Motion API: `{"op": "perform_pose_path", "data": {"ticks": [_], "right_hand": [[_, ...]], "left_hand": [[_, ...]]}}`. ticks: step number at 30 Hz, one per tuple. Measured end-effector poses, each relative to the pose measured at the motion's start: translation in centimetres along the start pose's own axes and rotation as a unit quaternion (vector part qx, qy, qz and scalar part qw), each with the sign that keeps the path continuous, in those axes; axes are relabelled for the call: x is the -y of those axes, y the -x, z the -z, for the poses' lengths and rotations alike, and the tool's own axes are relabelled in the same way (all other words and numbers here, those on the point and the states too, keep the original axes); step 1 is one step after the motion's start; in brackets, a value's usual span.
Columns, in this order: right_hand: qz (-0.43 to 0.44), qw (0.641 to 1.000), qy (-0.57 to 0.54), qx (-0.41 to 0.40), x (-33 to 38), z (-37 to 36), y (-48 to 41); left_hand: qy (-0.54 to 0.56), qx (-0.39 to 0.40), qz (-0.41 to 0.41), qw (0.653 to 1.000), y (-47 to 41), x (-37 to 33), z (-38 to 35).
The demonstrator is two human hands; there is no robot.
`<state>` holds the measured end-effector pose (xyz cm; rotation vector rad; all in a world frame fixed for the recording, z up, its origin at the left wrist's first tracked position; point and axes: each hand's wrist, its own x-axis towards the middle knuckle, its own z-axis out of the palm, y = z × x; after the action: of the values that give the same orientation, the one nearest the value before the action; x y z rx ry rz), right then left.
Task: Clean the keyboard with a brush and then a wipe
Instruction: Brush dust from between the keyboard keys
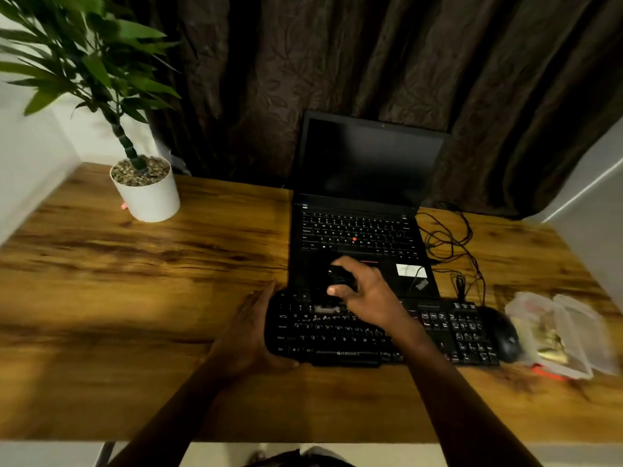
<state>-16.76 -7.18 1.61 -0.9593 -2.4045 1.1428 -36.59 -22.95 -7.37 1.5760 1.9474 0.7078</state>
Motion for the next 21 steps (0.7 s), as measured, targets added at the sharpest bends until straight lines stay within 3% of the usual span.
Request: {"op": "perform_pose_path", "data": {"ticks": [8, 17, 21], "right_hand": [[-0.057, 0.998, 0.018, -0.021, -1.9, 3.4, 1.5], [-0.037, 0.998, -0.029, -0.042, -1.5, 1.8, 1.2], [-0.042, 0.999, 0.006, -0.018, -2.6, 3.8, 1.9]], "left_hand": [[0.018, -0.005, -0.015, 1.0, 0.1, -0.3, 0.3], [0.013, -0.01, -0.022, 1.0, -0.1, 0.0, 0.1], [0.011, -0.012, -0.02, 1.0, 0.0, 0.0, 0.0]]}}
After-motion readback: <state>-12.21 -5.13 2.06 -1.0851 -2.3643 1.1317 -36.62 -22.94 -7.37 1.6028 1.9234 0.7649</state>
